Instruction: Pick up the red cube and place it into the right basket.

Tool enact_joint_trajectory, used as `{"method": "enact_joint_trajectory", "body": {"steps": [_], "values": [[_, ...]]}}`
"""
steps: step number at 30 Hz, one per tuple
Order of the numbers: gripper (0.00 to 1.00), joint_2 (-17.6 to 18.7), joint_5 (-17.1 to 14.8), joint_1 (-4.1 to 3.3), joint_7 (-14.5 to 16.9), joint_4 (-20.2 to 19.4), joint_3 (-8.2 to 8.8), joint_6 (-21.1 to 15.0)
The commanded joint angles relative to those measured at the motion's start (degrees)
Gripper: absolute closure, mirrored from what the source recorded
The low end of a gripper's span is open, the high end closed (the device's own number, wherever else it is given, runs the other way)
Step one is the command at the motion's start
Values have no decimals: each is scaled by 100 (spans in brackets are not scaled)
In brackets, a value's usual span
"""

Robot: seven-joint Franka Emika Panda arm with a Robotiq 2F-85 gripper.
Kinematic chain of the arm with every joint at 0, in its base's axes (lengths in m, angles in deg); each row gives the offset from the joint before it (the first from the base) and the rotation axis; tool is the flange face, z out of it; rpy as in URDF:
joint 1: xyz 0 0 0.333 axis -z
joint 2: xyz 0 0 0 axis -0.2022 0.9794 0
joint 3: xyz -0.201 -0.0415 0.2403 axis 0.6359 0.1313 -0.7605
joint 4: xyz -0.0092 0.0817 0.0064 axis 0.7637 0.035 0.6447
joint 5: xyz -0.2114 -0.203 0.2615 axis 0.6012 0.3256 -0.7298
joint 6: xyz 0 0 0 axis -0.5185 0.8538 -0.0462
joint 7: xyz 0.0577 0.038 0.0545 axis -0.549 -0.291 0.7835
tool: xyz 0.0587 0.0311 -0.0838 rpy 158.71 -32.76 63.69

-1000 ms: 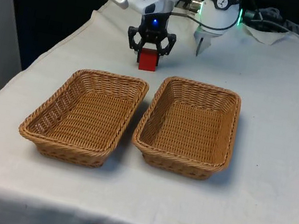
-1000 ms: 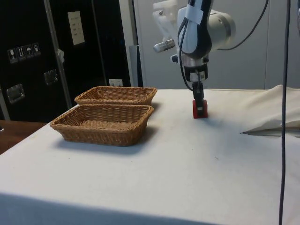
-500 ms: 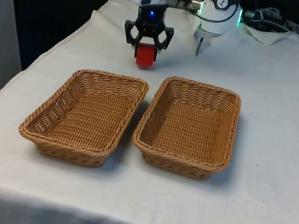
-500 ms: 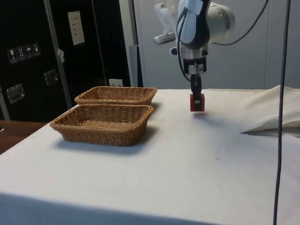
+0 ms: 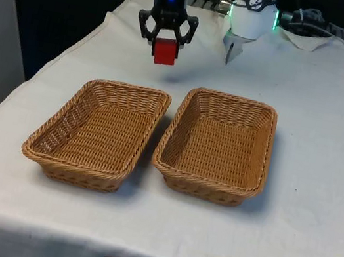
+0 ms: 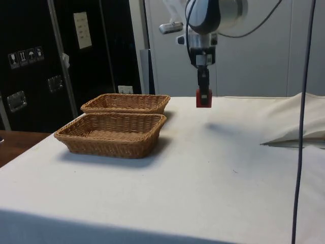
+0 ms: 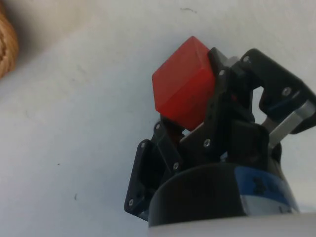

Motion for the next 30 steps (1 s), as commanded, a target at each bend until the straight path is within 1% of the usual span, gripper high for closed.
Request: {"method": "enact_joint_trajectory", "body": {"steps": [1,5,7,8,9,13,14,15,18,19,22,23,24,29,30], "values": [[97,-6,155,-23,-92,63,57,80],[97,-97,201,-11,-80,212,69,269],[97,-155,235,-6,-69,350,80,430],[97,-155,115,0,0,275,40,332],[97,-172,241,-6,-63,390,80,476],[97,-218,269,0,-34,596,97,705],[97,-229,195,0,6,590,80,693],[97,-206,252,0,-6,710,92,814],[97,-178,223,6,29,877,92,968],[97,-143,212,11,46,997,86,1066],[97,-69,189,11,57,1197,80,1226],[97,-109,195,6,40,1129,86,1146],[97,-46,183,11,63,1255,74,1272],[97,132,132,6,57,1593,52,1518],[97,223,103,0,52,1707,23,1593]]}}
